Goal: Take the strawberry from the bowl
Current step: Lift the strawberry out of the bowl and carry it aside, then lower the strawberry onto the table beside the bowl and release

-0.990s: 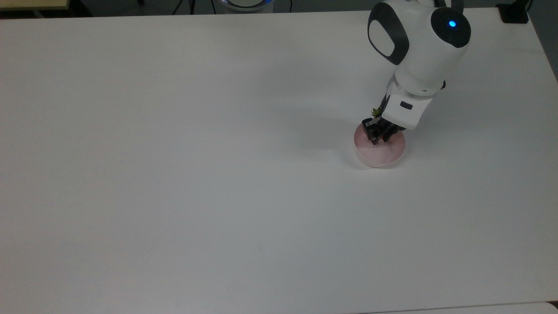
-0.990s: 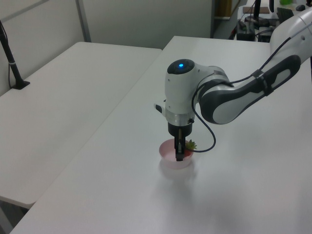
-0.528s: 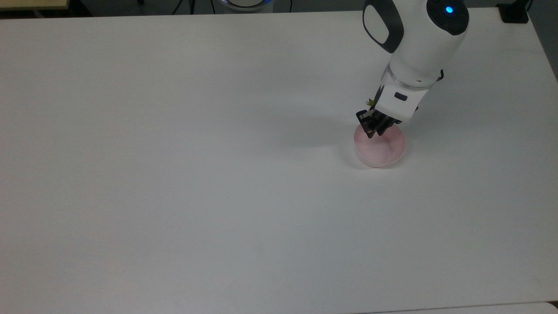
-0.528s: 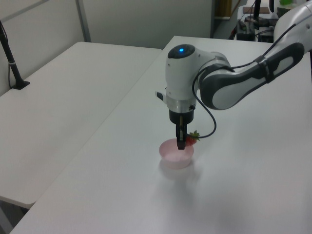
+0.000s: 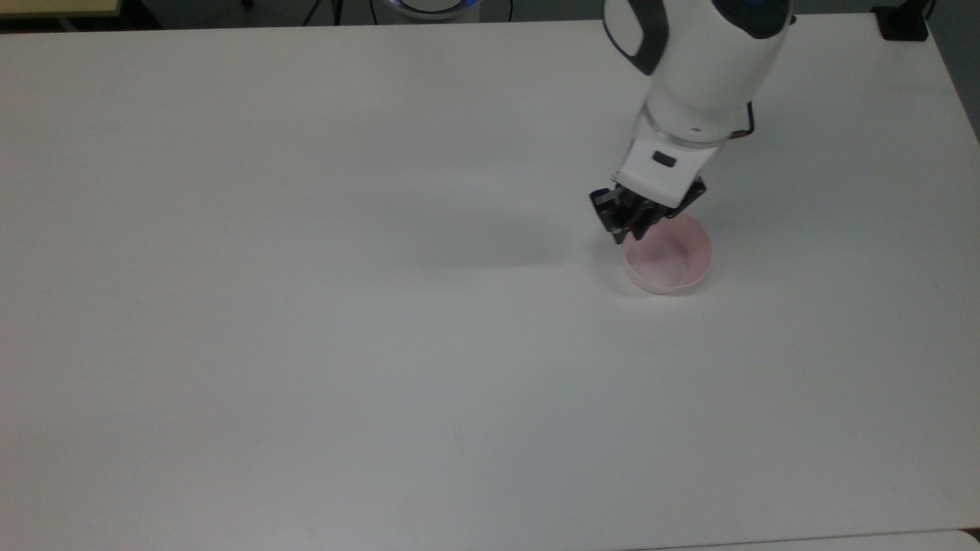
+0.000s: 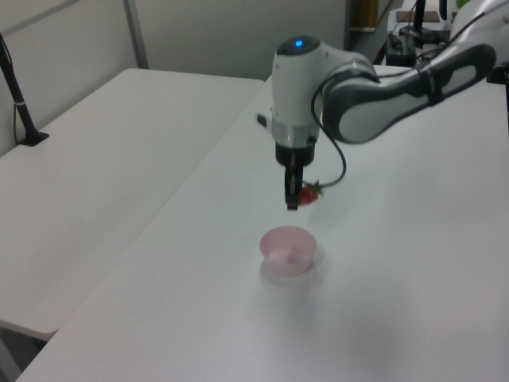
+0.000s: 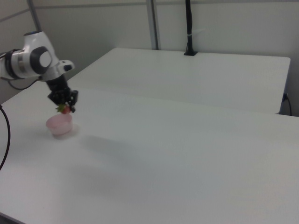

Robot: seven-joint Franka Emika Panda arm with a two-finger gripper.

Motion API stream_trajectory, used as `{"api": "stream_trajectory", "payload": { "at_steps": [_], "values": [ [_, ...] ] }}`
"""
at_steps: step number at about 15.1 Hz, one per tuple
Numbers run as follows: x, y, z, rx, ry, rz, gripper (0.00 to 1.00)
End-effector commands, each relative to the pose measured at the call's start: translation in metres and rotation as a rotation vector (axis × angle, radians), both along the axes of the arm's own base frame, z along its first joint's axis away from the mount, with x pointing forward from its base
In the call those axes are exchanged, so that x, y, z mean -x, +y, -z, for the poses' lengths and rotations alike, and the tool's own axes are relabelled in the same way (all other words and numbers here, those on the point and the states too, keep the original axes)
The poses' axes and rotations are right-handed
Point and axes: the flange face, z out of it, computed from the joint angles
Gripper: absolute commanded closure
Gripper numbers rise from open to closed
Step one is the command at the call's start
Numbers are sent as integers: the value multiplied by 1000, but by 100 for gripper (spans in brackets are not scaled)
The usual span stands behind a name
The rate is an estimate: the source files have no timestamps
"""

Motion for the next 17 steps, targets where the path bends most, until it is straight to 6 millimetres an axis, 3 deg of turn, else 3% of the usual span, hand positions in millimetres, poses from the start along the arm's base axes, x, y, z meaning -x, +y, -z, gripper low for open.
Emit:
{"api": "stream_trajectory", "payload": {
  "at_steps": [1,5,8,11,13,14,15,16,17],
  "values": [
    [-27,-95,-8,22,15,5,76],
    [-46,-184,16,66,62,-1,76],
    [-47,-200,41,86,97,8,75],
    [-50,-197,66,89,77,13,72],
    [-51,-197,67,86,60,21,58],
    [-52,-197,66,83,53,27,45],
    [-53,-197,64,81,40,48,20],
    [-54,-197,52,76,17,86,0],
    [-52,-198,26,58,-10,97,0]
  ]
}}
